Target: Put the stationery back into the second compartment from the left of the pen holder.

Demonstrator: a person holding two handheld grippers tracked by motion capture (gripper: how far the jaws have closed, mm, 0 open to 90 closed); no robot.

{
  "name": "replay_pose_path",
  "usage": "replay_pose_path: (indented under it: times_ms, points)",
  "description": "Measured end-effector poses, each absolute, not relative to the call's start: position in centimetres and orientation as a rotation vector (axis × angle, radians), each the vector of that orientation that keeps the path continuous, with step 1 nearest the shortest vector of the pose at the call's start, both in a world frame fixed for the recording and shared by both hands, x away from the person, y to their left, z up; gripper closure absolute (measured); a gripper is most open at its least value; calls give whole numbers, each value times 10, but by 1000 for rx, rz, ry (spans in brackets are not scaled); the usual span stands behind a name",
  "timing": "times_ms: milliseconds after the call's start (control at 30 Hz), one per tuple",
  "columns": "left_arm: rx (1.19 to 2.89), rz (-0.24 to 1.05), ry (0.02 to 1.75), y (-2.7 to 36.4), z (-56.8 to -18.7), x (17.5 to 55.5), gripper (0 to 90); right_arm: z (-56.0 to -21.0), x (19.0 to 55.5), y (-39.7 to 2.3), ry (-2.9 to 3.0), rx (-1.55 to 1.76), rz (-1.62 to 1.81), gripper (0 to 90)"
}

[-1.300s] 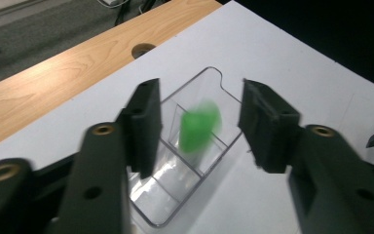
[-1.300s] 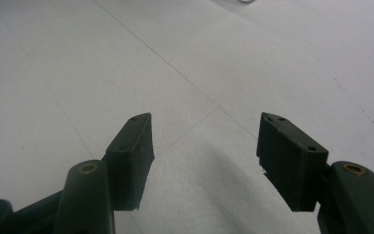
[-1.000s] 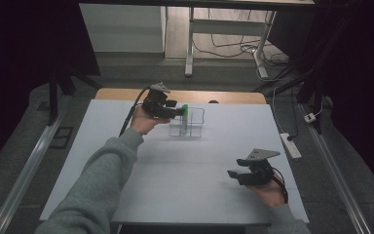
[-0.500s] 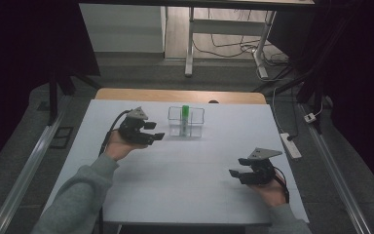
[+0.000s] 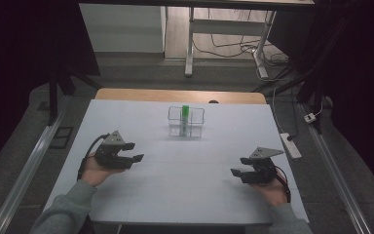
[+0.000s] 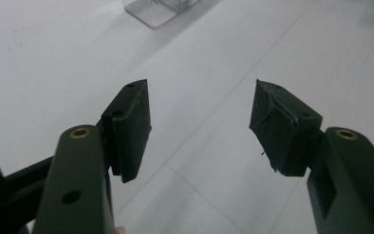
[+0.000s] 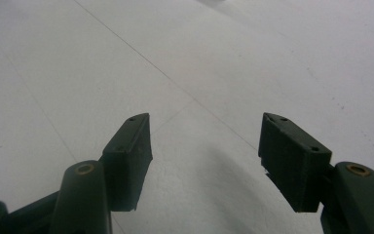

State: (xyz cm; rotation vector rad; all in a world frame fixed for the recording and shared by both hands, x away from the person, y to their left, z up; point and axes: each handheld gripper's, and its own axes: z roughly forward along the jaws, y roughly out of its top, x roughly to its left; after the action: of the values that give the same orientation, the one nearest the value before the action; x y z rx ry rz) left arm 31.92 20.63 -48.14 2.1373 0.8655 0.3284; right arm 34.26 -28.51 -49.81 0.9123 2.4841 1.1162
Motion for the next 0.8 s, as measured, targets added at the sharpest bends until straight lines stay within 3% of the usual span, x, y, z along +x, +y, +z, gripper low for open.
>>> replay_pose_path:
  times_ms: [800]
  points:
    - [2110, 325, 918, 223, -496, 292, 381, -496, 344, -295, 2454, 937, 1107, 357]
